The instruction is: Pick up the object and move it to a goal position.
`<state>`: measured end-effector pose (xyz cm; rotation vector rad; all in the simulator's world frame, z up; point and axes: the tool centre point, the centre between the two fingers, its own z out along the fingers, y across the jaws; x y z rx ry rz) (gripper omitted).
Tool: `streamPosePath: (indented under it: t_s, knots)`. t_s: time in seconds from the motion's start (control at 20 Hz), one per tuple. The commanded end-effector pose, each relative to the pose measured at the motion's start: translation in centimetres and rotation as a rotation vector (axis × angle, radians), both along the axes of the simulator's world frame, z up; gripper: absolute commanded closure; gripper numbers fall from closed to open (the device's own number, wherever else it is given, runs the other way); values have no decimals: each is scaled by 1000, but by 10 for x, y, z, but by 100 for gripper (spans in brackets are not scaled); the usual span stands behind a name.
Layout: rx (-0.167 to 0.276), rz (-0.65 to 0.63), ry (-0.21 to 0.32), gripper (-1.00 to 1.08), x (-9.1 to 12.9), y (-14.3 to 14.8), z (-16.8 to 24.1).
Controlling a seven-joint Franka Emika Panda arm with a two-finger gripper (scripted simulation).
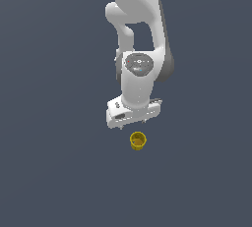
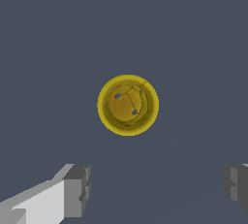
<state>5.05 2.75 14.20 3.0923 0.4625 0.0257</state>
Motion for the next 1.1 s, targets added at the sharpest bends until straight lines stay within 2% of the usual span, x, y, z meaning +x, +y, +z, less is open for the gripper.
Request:
streamPosePath:
  t_s: [0.0,0.5,1.05]
  knots:
    - [1,64,6,-92,10,7,-11]
    - [8,221,18,-92,33,23,-42]
    - [10,236,20,-92,35,25,-56]
